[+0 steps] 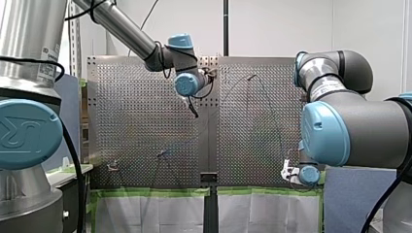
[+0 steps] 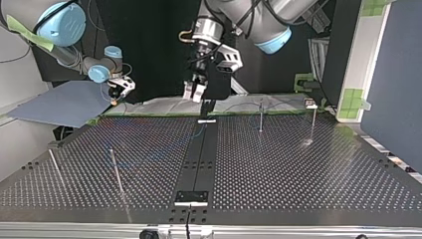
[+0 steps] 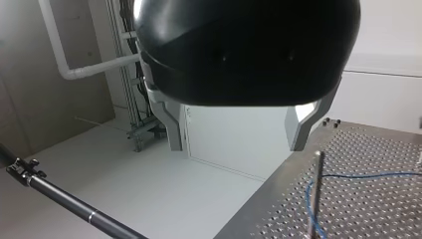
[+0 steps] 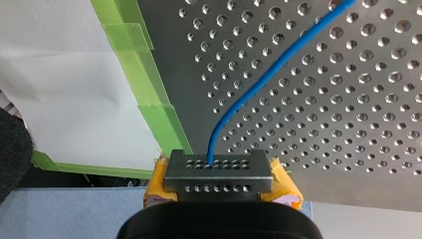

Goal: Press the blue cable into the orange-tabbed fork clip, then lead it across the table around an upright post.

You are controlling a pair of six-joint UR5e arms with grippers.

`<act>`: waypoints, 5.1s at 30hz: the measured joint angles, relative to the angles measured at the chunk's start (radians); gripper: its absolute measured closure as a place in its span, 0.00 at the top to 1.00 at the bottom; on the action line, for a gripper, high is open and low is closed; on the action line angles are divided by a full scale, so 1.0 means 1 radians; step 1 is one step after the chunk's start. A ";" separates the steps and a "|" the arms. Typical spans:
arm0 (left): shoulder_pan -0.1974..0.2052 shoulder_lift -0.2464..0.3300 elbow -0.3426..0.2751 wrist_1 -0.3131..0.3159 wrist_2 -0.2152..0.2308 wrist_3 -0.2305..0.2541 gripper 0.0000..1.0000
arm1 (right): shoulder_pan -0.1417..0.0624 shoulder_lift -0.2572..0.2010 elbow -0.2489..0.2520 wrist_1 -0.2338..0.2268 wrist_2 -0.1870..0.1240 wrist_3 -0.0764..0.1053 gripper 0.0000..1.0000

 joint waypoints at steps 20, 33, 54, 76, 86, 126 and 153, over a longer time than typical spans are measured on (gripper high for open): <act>0.003 -0.007 -0.186 0.077 -0.074 0.039 1.00 | 0.005 0.000 0.000 0.000 0.000 0.000 0.00; 0.014 -0.093 -0.319 0.157 -0.038 -0.001 1.00 | 0.009 0.000 0.000 0.000 0.000 -0.001 0.00; 0.084 -0.096 -0.527 0.183 0.059 0.020 1.00 | 0.012 0.000 -0.002 0.015 -0.003 -0.001 0.00; 0.094 -0.096 -0.559 0.230 0.057 0.100 1.00 | 0.034 -0.003 -0.021 0.070 -0.017 -0.064 0.00; 0.094 -0.096 -0.559 0.230 0.057 0.100 1.00 | 0.034 -0.003 -0.021 0.070 -0.017 -0.064 0.00; 0.094 -0.096 -0.559 0.230 0.057 0.100 1.00 | 0.034 -0.003 -0.021 0.070 -0.017 -0.064 0.00; 0.094 -0.096 -0.559 0.230 0.057 0.100 1.00 | 0.034 -0.003 -0.021 0.070 -0.017 -0.064 0.00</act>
